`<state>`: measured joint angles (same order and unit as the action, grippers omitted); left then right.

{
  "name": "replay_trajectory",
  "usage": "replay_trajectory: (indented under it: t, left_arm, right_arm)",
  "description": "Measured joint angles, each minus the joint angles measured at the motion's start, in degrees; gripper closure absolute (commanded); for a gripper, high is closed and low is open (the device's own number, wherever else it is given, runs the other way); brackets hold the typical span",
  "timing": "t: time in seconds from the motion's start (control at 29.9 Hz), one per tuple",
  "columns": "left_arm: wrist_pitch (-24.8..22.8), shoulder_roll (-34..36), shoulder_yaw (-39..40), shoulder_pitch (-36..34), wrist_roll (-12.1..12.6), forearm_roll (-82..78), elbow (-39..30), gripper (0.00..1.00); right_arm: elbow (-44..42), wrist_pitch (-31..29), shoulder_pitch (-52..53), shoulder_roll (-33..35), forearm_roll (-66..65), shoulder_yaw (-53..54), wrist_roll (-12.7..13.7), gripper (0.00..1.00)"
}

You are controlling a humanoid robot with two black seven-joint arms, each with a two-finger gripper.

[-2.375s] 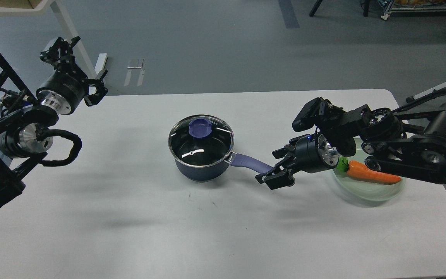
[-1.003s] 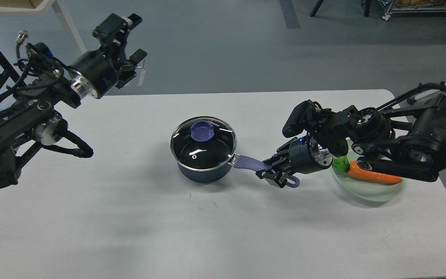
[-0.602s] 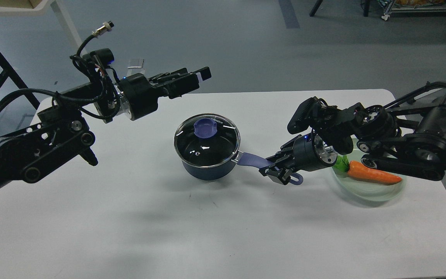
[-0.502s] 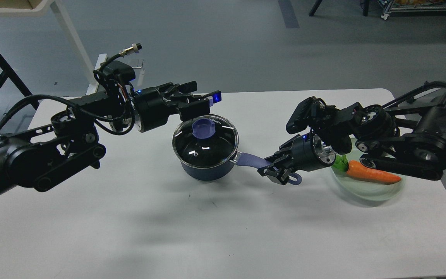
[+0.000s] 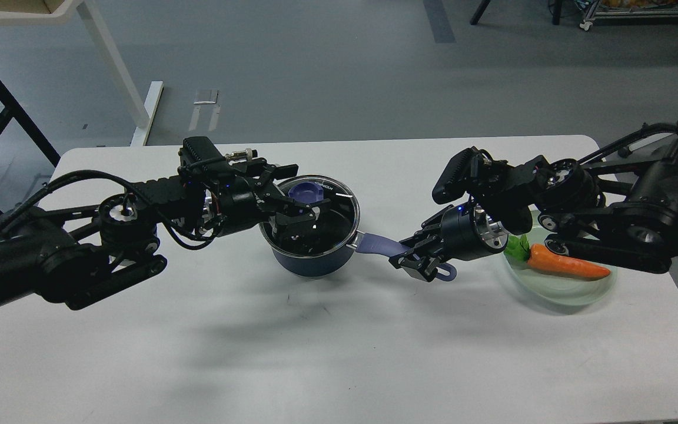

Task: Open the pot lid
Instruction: 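Grasp the blue knob of the glass lid with the left gripper, then lift the glass lid off the saucepan and carry it toward the table edge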

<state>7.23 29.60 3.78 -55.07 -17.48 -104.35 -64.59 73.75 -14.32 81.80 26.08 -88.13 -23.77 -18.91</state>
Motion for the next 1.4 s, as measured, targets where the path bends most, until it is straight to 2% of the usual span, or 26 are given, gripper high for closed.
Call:
replay_trajectory:
  t: [0.37,0.7,0.9,1.27,1.4]
  left_arm:
    - [1.69,-2.06,-1.42,0.27,0.07,0.01,3.68,0.02]
    - [1.98,-2.32,-1.55,0.65,-0.07,0.04,3.86,0.05]
    - [2.73,-2.35,-4.52,0.34,-0.24,0.03,3.86,0.08]
    - [3.22,-2.62,-5.03,-0.87,-0.19,0.62,3.86,0.21]
    - [3.22,-2.62,-5.01,-1.38,-0.23,0.87,3.94,0.37]
  right_arm:
    - [-0.10,0.00,-0.09,-0.16,0.08,0.00,0.00,0.78]
    - [-0.29,0.00,-0.36,-0.16,0.08,-0.05,0.00,0.78]
    - [-0.36,-0.02,-0.57,-0.17,0.08,-0.05,0.02,0.78]
    - [-0.32,-0.02,-0.58,-0.23,0.15,-0.05,0.03,0.77]
    - [-0.27,-0.02,-0.44,-0.23,0.15,-0.05,0.02,0.77]
